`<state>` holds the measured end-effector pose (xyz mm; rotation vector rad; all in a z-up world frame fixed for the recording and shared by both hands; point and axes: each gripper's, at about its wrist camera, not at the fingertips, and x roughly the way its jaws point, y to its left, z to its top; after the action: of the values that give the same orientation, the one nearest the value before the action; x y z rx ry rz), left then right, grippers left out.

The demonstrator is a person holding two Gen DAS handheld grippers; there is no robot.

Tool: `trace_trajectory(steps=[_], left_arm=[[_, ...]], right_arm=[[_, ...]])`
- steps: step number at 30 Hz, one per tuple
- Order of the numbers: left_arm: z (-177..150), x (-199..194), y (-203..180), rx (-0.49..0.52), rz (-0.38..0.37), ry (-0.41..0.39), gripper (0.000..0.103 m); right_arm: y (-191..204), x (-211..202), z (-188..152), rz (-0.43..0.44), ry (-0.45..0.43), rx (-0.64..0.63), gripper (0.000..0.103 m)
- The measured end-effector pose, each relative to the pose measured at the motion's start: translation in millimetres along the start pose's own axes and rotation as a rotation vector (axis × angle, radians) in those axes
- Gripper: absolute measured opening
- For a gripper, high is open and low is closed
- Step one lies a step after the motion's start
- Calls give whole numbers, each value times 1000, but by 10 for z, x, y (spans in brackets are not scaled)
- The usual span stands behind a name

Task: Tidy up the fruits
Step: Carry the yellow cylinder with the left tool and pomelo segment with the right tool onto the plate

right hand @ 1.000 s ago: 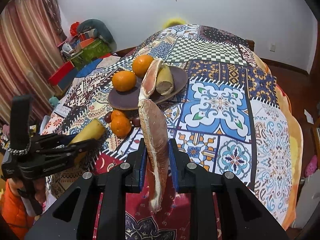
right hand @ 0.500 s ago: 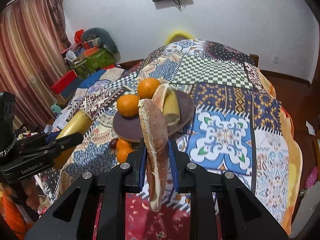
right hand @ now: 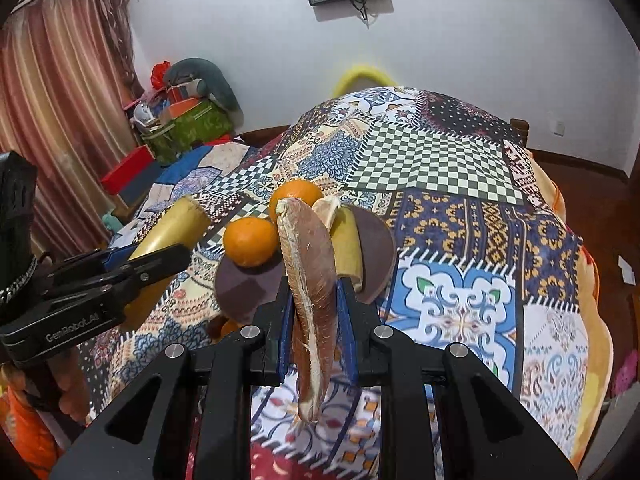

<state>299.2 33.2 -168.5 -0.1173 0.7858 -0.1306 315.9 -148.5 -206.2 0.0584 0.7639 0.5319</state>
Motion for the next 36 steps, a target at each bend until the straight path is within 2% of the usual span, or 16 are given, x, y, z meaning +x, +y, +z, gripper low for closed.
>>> trace_trajectory(steps=[14, 22, 25, 30, 36], left_arm=[[292, 797, -46, 19, 9, 52, 38], [323, 1004, -110, 53, 41, 71, 38], [326, 995, -105, 56, 33, 70, 38], [356, 787, -118, 79, 52, 4, 38], [324, 539, 18, 56, 57, -26, 38]], right_arm=[[-154, 203, 136, 1, 5, 3, 19], [-226, 255, 137, 6, 13, 16, 19], [-219, 266, 146, 9, 15, 13, 19], [-167, 287, 165, 17, 18, 6, 19], [-44, 342, 224, 34, 21, -11, 19]])
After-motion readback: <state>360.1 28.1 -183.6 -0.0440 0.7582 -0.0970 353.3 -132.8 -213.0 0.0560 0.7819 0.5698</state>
